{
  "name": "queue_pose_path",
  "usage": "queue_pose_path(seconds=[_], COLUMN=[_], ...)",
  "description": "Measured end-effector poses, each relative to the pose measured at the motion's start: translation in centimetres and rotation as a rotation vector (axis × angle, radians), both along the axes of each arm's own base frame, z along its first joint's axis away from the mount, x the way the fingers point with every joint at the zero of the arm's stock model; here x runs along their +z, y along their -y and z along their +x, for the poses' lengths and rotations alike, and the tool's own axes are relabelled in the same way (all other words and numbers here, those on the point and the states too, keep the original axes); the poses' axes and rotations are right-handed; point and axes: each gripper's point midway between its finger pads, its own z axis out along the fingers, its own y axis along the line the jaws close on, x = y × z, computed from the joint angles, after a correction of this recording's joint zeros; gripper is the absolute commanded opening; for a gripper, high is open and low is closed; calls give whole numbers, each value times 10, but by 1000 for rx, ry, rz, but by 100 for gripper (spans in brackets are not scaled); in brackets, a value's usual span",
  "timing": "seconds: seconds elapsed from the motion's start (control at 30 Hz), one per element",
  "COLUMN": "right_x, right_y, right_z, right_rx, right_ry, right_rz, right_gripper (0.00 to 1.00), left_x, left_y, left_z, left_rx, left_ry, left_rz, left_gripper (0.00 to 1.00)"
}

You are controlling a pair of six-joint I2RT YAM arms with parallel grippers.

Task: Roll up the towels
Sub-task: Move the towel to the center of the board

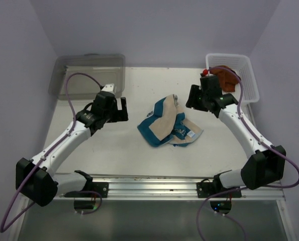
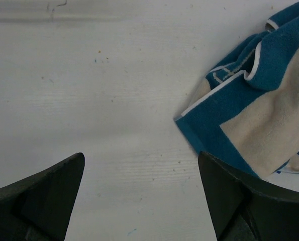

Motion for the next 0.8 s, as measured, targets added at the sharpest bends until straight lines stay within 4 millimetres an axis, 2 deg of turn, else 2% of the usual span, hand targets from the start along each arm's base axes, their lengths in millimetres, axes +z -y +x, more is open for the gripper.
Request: queue_pose_path(seconds=[0.1, 0.17, 0.2, 0.23, 0.33, 0.43, 0.6, 0.8], right_x=[10, 14, 13, 10, -12, -40, -78, -110], right_y=[-3, -19, -34, -49, -97, -128, -145, -145], right_z=[-13, -24, -33, -42, -71, -94, -110, -107], right_rx=[19, 64, 105, 150, 288, 380, 427, 404], right_ry=[43, 72, 79, 81, 59, 17, -46, -92], right_rz=[-50, -78, -94, -114, -186, -253, -338, -404], right_gripper=[55, 57, 58, 62, 65, 65, 58, 52], left_x=[-11, -19, -21, -22, -23, -25, -21, -19], left_y=[7, 9, 8, 8, 4, -3, -18, -22], left_z=[-6, -11, -13, -13, -15, -18, -20, -20], left_rx=[-35, -43, -42, -39, -22, 7, 70, 87], left_ry=[-35, -58, -66, -72, -79, -93, -94, -89], left_rz=[-22, -28, -28, -27, -15, -5, -5, -12], left_gripper=[100, 100, 100, 100, 100, 100, 100, 100])
